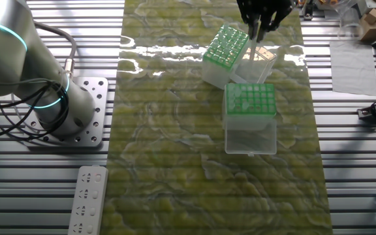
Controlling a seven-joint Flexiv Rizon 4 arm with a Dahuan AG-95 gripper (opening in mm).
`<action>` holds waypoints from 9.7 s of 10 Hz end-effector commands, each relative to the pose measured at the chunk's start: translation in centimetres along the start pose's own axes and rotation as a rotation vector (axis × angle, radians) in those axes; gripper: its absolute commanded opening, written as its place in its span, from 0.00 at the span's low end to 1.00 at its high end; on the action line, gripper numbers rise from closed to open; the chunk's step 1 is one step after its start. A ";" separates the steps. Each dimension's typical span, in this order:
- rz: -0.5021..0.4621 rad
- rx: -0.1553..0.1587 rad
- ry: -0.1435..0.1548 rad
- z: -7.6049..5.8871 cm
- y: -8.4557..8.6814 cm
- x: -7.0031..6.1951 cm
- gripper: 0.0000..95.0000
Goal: Transfer all large pipette tips from one holder to another
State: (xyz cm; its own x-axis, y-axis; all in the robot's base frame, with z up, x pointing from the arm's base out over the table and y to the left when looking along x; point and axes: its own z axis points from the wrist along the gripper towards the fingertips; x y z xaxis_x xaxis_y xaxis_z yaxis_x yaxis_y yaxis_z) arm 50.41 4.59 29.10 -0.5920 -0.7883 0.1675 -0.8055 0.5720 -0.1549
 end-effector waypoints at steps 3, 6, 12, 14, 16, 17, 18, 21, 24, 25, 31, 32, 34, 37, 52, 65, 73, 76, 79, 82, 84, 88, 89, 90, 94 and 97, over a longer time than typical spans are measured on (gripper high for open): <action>-0.032 0.008 -0.011 0.8 -0.4 0.4 0.00; -0.065 0.014 -0.017 1.2 -0.6 0.9 0.00; -0.101 0.027 -0.020 1.6 -0.5 1.9 0.00; -0.112 0.031 -0.024 1.7 -0.4 2.2 0.00; -0.112 0.033 -0.034 2.1 -0.4 2.6 0.00; -0.111 0.031 -0.039 2.1 -0.4 2.6 0.00; -0.110 0.030 -0.042 2.2 -0.3 2.7 0.00; -0.117 0.033 -0.067 2.5 -0.4 2.9 0.00; -0.140 0.035 -0.104 3.0 -0.7 2.9 0.00; -0.147 0.043 -0.115 3.2 -0.8 3.0 0.00; -0.174 0.053 -0.136 3.6 -1.0 3.0 0.20; -0.176 0.055 -0.136 3.7 -1.0 2.9 0.20; -0.154 0.050 -0.135 3.7 -1.0 2.7 0.20; 0.080 -0.016 -0.129 3.8 0.1 0.5 0.20; 0.936 -0.378 -0.133 7.9 11.1 -10.5 0.20; 0.917 -0.320 -0.174 9.9 11.3 -10.9 0.20; 0.911 -0.300 -0.194 10.5 11.7 -10.4 0.00; 0.912 -0.302 -0.192 10.5 11.7 -10.4 0.00; 0.899 -0.295 -0.187 9.6 11.8 -10.6 0.00; 0.857 -0.250 -0.151 6.9 11.5 -11.2 0.00; 0.846 -0.247 -0.141 5.7 11.1 -11.0 0.00; 0.847 -0.280 -0.101 1.0 8.7 -10.1 0.00; 0.855 -0.286 -0.096 0.0 8.4 -9.9 0.00; 0.865 -0.292 -0.086 -0.8 8.1 -9.8 0.00; 0.858 -0.301 -0.057 -3.0 7.6 -9.2 0.00; 0.729 -0.245 -0.037 -4.0 7.3 -8.4 0.00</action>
State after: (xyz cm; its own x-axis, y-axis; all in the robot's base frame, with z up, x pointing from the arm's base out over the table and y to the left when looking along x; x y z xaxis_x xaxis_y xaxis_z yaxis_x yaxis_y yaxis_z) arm 49.55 16.41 30.27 -0.9874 -0.1420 0.0704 -0.1402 0.9897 0.0302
